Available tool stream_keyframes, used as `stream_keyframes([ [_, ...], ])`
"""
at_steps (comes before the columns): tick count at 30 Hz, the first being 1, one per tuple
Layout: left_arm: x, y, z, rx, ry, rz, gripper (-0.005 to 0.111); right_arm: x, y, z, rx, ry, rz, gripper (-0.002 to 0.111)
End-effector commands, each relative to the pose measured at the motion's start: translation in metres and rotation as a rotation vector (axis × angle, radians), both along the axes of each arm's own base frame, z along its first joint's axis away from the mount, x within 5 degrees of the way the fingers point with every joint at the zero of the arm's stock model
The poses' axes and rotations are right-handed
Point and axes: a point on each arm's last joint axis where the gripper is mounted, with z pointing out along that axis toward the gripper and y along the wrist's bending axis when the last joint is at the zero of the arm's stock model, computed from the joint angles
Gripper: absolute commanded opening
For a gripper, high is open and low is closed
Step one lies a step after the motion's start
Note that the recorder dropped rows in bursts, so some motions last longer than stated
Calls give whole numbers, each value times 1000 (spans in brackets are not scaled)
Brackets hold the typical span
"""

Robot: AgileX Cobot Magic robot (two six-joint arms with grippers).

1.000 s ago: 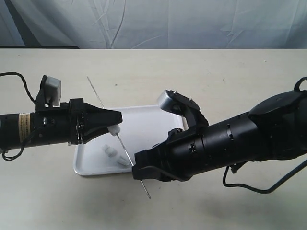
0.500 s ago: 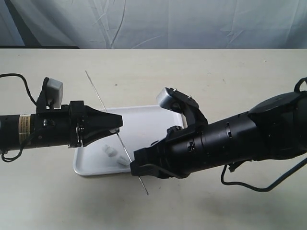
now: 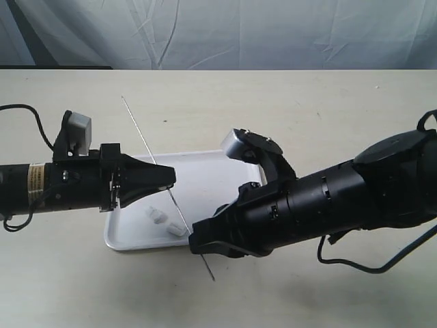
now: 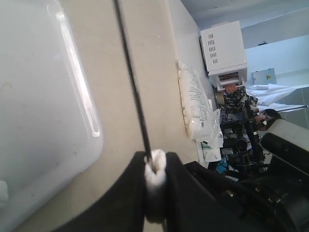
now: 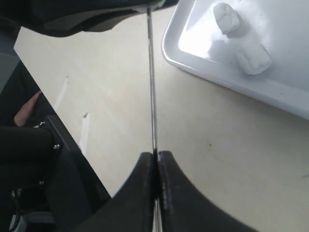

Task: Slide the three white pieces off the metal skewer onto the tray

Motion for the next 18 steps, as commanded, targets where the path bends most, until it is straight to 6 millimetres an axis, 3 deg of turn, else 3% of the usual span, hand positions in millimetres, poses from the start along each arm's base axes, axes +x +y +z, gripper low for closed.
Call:
stream_keyframes([
  [1, 3, 0, 4, -13, -18, 28, 3, -4, -2, -2, -16, -10, 62, -1],
  [18, 17, 5, 9, -34, -115, 178, 3, -46, -22, -26, -73, 150, 274, -1],
])
